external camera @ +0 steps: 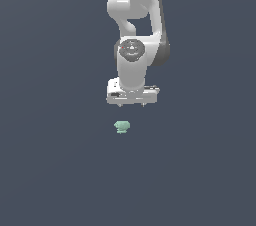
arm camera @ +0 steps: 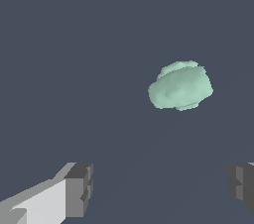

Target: Pick up the object and move it to a goal position.

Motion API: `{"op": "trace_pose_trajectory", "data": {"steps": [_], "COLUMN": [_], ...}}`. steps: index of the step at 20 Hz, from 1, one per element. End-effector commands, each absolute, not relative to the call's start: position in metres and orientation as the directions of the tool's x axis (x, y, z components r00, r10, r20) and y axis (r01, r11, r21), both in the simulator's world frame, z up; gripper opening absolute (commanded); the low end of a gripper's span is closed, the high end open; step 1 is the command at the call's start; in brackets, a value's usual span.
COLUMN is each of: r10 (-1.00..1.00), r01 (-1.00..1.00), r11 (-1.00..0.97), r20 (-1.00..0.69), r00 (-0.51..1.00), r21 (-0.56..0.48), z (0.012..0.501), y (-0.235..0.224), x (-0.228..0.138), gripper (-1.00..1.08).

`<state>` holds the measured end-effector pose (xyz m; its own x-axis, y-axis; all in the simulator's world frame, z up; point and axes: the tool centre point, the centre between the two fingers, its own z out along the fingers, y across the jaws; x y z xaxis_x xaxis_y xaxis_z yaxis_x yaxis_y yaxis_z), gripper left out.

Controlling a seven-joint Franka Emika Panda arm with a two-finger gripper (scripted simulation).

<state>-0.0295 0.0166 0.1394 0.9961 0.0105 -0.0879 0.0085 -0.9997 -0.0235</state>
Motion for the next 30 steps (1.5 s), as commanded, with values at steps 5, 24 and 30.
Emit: {"op": "trace_pose_trajectory", "data": {"steps": [5, 24, 30], "r10": [0.01, -0.045, -0.152], "r01": [0.009, -0.046, -0.152], "r11": [-1.0, -0.999, -0.988], "r20": [-0.077, -0.036, -0.035], "r00": [0.997, 0.998, 0.988], "r21": [-0.023, -0.022, -0.02], "z": [0.144, 0.157, 0.147], "y": [0.018, 0.021, 0.014], "x": [-0.025, -0.006, -0.002], "gripper": [1.0, 1.0, 1.0]}}
